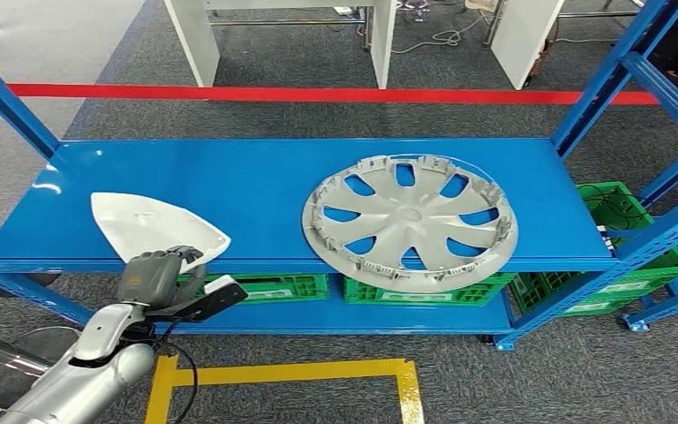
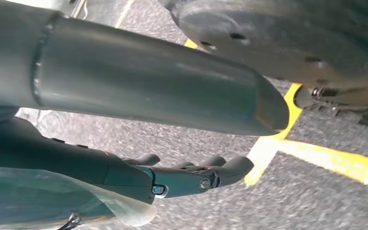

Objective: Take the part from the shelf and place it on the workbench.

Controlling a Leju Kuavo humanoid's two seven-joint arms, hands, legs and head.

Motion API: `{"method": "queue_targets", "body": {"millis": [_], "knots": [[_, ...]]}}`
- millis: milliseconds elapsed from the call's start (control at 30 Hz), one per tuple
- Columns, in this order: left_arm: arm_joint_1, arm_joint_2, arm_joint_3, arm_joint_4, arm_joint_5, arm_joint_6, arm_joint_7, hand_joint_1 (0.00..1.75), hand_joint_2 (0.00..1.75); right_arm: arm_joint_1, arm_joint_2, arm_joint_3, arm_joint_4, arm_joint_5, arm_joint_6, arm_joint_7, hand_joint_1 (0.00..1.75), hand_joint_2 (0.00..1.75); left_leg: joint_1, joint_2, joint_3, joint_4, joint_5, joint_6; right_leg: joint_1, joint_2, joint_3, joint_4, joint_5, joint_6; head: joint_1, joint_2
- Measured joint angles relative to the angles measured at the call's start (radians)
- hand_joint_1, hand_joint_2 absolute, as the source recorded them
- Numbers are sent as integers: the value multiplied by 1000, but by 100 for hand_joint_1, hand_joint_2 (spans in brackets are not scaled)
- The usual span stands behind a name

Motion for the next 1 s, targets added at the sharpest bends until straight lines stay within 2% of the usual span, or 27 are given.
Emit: {"method": "queue_targets", "body": {"millis": [133,267,567,1000], "knots": [[-17,-6,-3,-1,-26,18,16,175,175,5,-45,0,-4,9,72,-36,0,0,0,0,0,0,0,0,0,0,0,0,0,0,0,0],[-47,5,-9,-21,-111,35,45,175,175,5,-58,0,13,5,108,-60,0,0,0,0,-1,1,0,0,0,0,0,0,0,0,0,0],[-120,71,-31,-102,-278,46,92,175,175,-5,-32,0,103,-2,187,-100,0,0,0,0,0,1,0,0,0,0,0,0,0,0,0,0],[-142,119,-52,-160,-316,44,111,175,175,-16,10,0,204,-7,227,-122,0,0,0,0,-1,1,0,0,0,0,0,0,0,0,0,0]]}}
